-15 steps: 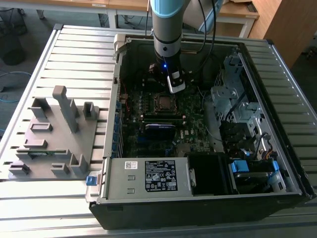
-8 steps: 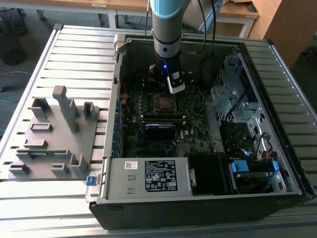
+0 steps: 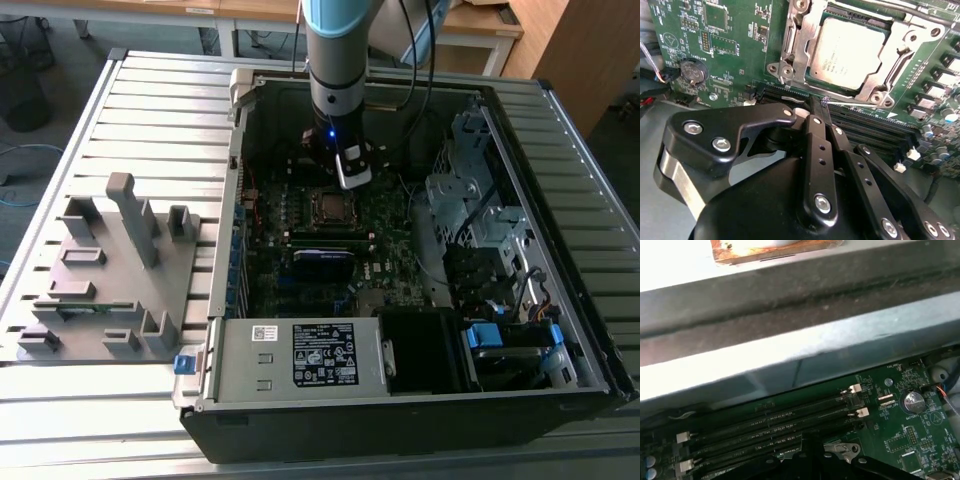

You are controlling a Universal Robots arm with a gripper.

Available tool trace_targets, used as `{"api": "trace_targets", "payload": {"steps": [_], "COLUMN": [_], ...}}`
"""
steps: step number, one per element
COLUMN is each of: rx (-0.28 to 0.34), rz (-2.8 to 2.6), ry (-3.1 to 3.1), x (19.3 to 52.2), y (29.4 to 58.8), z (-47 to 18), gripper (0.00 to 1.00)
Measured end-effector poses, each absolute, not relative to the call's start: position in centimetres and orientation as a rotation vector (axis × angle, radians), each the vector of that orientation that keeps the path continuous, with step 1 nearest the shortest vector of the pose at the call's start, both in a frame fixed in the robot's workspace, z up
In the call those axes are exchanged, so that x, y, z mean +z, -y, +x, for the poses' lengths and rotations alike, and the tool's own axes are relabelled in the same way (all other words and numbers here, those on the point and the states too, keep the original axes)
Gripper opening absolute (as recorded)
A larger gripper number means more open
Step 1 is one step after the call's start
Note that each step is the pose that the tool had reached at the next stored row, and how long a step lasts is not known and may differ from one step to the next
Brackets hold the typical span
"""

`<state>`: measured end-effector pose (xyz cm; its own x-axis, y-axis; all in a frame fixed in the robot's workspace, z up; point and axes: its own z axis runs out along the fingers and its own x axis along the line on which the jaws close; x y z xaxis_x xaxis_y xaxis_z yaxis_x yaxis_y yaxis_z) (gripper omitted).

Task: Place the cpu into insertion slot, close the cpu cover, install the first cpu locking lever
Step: 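Close the cpu cover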

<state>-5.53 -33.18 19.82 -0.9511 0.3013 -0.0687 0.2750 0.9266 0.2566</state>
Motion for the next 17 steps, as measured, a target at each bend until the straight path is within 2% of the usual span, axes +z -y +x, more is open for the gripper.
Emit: {"api": "trace_targets", "payload": {"steps": [17], "rx": [0.356], "rz": [0.536], "ry": [-2.957], "x": [19.81], "y": [32.64], "z": [-5.53], "gripper": [0.10]}}
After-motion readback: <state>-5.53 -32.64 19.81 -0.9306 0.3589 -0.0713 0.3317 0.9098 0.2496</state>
